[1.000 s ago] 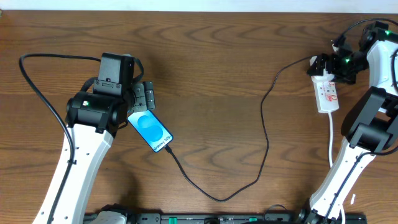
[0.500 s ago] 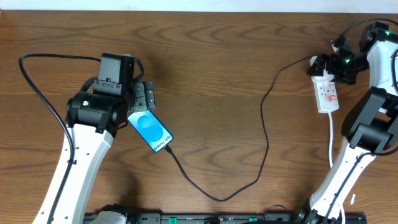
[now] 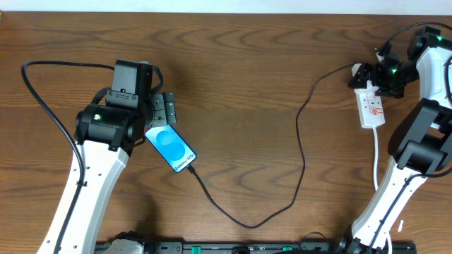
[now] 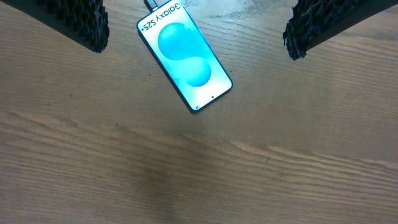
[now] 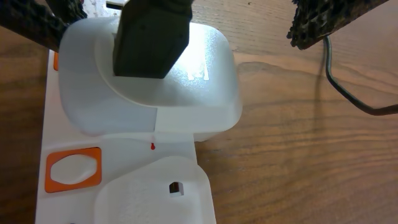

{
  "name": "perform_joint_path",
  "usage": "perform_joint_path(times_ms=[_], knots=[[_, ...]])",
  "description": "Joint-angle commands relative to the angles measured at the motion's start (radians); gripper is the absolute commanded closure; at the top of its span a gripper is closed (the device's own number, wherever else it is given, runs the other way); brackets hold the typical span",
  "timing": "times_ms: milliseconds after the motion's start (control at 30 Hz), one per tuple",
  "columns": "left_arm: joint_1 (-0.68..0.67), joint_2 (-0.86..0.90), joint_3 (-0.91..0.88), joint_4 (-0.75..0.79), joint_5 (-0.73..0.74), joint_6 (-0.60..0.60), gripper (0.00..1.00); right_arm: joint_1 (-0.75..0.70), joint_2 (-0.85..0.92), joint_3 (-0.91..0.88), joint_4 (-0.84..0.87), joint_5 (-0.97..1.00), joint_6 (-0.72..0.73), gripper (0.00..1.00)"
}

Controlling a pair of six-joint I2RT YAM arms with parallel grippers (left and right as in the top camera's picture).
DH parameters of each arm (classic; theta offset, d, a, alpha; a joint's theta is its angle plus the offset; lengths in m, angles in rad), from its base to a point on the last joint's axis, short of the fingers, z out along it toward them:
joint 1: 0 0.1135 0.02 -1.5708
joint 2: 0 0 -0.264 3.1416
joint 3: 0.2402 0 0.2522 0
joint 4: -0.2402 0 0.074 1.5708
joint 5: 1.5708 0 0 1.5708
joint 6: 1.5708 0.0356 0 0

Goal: Plug charger to phone and switch on socket
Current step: 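Press the orange switch beside the charger with the right gripper, then lift the right gripper away from the power strip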

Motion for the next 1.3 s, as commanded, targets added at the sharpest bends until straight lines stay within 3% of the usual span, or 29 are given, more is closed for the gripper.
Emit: perform_joint_path(times_ms=[0, 433, 833, 967, 1267], knots=[[-0.001, 0.002, 0.019, 0.0, -0.011, 0.013, 0.08, 0.061, 0.022, -0.041, -0.019, -0.153, 0.013, 0.01], [-0.001, 0.002, 0.019, 0.0, -0.011, 0.013, 0.08, 0.0, -0.049, -0.024, -0.026, -0.038, 0.064, 0.01], [-0.001, 0.002, 0.019, 0.0, -0.011, 0.013, 0.07, 0.002, -0.325, -0.024, -0.029, 0.237, 0.315, 0.01], [-0.001, 0.002, 0.019, 0.0, -0.012, 0.013, 0.08, 0.001, -0.392, -0.024, -0.08, 0.244, 0.408, 0.01], [-0.001, 0.002, 0.019, 0.0, -0.011, 0.013, 0.08, 0.001, -0.396, -0.025, -0.086, 0.245, 0.409, 0.01]])
